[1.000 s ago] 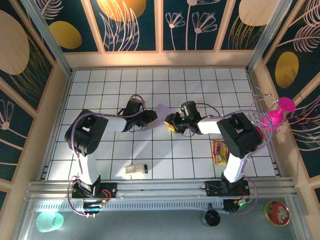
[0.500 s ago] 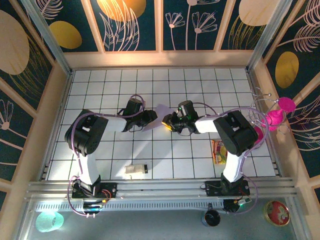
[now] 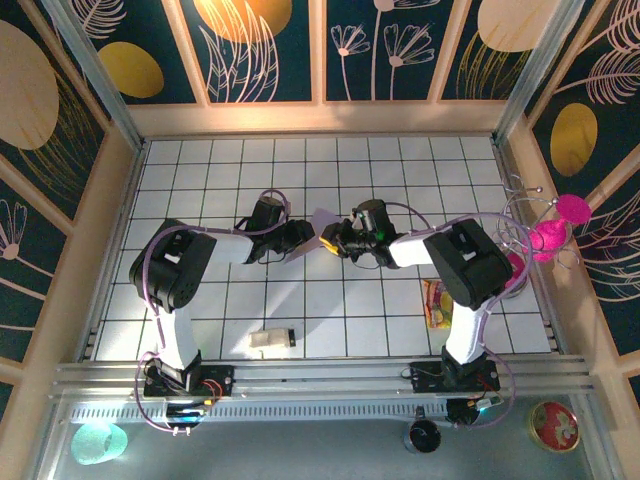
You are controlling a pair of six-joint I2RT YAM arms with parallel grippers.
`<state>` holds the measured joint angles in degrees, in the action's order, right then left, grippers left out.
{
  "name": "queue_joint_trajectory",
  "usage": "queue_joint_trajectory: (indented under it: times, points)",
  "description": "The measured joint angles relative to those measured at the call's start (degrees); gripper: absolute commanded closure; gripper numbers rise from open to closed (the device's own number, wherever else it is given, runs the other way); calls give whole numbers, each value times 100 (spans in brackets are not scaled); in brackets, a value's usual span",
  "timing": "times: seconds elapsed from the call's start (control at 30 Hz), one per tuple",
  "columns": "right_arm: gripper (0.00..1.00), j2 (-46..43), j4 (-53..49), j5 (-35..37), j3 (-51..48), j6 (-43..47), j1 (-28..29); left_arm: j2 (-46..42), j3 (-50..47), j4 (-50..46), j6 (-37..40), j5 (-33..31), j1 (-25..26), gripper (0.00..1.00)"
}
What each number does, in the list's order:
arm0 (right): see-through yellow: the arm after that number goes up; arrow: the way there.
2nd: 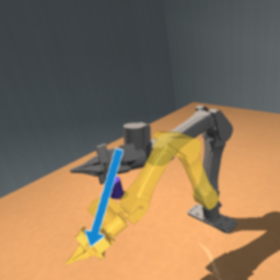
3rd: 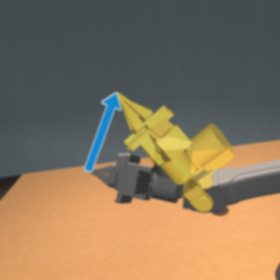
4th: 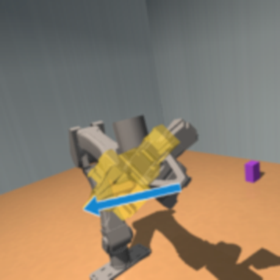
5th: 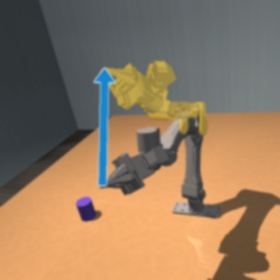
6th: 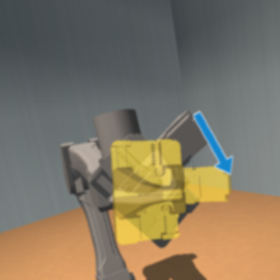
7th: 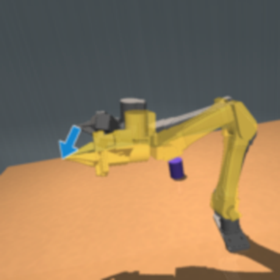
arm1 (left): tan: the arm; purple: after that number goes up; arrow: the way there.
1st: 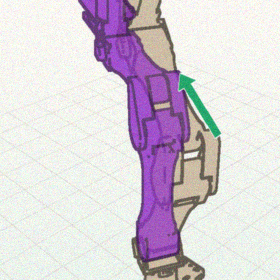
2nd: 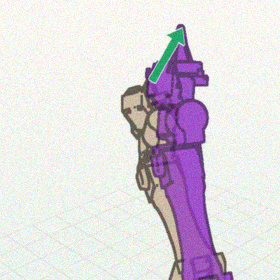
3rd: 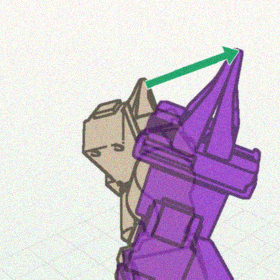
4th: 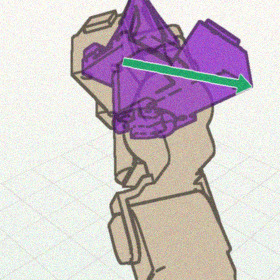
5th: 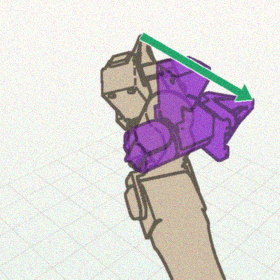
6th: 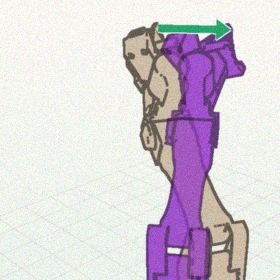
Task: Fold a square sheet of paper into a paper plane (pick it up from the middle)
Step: Fold the wing for the fifth time at the center of the table.
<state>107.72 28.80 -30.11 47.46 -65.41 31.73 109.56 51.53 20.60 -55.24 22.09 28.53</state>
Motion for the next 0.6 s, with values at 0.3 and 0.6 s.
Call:
queue_joint_trajectory:
  times: [0.3, 0.6]
  points:
    - [83, 120, 13, 0, 2, -44, 0, 0, 13, -9, 2, 2, -2, 61]
    - [99, 118, -114, 55, 17, -52, -2, -223, -28, -133, 245, -9, 20, 58]
